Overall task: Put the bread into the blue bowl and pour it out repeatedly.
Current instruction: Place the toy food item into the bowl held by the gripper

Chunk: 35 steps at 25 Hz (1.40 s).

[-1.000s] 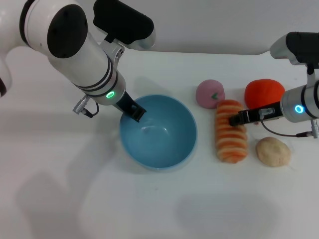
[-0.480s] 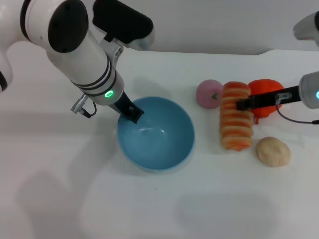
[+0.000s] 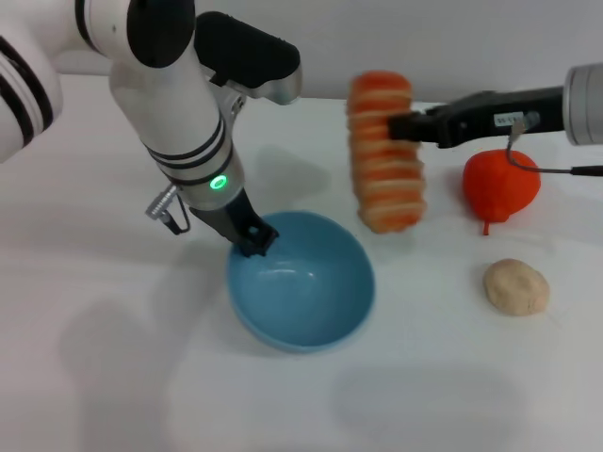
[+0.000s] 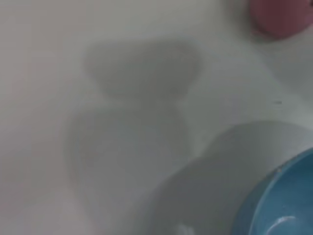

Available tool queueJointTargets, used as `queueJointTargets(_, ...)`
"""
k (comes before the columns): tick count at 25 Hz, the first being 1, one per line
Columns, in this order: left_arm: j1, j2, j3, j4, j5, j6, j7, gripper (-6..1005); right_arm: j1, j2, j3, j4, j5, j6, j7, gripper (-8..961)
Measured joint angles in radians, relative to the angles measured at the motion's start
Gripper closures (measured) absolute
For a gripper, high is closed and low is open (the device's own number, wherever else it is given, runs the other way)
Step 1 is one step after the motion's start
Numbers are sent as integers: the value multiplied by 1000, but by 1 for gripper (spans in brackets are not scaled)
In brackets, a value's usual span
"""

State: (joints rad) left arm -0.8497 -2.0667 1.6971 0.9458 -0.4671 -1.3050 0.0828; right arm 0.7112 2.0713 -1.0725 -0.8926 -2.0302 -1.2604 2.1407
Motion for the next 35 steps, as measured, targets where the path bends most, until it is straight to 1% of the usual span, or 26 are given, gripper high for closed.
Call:
queueJointTargets(1, -19, 1, -13, -33, -64, 11, 0, 999, 0, 0, -8, -2, 28, -10, -28, 803)
queueJointTargets(3, -20, 2, -33, -36, -98, 17, 2, 1000, 0, 1, -38, -2, 75, -18, -86, 811)
queueJointTargets(6, -17, 3, -90, -39, -139, 23, 9, 1000, 0, 3, -104, 1, 100, -14, -141, 814)
queueJointTargets(7, -17, 3, -90, -39, -139, 23, 9, 1000, 0, 3, -122, 2, 100, -12, -149, 814)
queueJointTargets(11, -14, 6, -140, -44, -141, 24, 10, 999, 0, 4, -189, 9, 92, -8, -158, 818)
queueJointTargets(14, -13, 7, -157, -45, -141, 25, 11, 999, 1, 4, -204, 10, 71, -3, -159, 820)
queueJointTargets(17, -13, 7, -160, -45, -140, 26, 11, 999, 0, 6, -228, 13, 56, 40, -158, 823)
queueJointTargets(20, -14, 7, -160, -45, -141, 26, 12, 1000, -6, 8, -239, 16, 57, 83, -154, 779)
queueJointTargets(22, -14, 6, -160, -45, -141, 26, 12, 1000, -6, 7, -239, 16, 57, 88, -153, 750)
queueJointTargets(28, -10, 4, -160, -45, -142, 30, 12, 1000, -9, 7, -226, 3, 68, 98, -153, 529)
queueJointTargets(30, -7, 4, -160, -46, -142, 39, 12, 1000, -11, 7, -218, -4, 68, 102, -153, 482)
queueJointTargets(33, -4, 4, -159, -47, -142, 61, 12, 1000, -22, 7, -176, -12, 85, 113, -153, 412)
queueJointTargets(35, -2, 5, -155, -47, -140, 87, 12, 1000, -38, 6, -131, -4, 134, 130, -153, 412)
